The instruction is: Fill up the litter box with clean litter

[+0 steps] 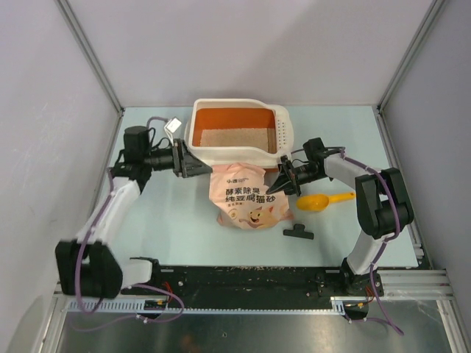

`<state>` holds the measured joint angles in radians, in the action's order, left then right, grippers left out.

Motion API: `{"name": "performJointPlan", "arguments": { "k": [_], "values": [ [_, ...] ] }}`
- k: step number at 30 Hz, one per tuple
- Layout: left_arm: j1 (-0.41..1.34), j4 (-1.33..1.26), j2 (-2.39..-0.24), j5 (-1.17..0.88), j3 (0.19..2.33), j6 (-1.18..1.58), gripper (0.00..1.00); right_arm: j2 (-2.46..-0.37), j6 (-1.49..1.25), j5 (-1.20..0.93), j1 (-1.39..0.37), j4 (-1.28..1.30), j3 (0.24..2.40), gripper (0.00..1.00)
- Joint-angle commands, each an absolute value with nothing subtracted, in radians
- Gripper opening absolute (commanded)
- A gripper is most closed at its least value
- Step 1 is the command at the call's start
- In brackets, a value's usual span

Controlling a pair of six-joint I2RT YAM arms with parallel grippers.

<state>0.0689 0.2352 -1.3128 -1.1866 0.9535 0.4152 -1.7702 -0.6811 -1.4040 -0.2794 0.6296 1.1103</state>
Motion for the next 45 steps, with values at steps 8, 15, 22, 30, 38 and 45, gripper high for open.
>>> {"name": "performJointPlan", "arguments": {
  "k": [8,15,22,30,38,45],
  "values": [
    [0.567,0.494,-1.109,-0.766,1.065,-0.837,0.70,-1.715,-0.724,-1.608,-0.272,0.618,1.121,0.00],
    [0.670,0.502,-1.224,-0.683,1.075,-1.055,0.63,-1.697,-0.715,-1.611,-0.273,0.632,1.095,0.00],
    [0.715,0.540,-1.298,-0.657,1.081,-1.104,0.61,-1.689,-0.713,-1.611,-0.273,0.635,1.083,0.00],
    [0.723,0.586,-1.353,-0.531,1.071,-1.189,0.53,-1.684,-0.713,-1.609,-0.272,0.629,1.078,0.00],
    [0.723,0.640,-1.362,-0.439,1.048,-1.288,0.31,-1.692,-0.680,-1.617,-0.238,0.679,1.080,0.00],
    [0.723,0.696,-1.373,-0.419,1.049,-1.223,0.14,-1.707,-0.644,-1.609,-0.155,0.684,1.094,0.00]
  ]
}}
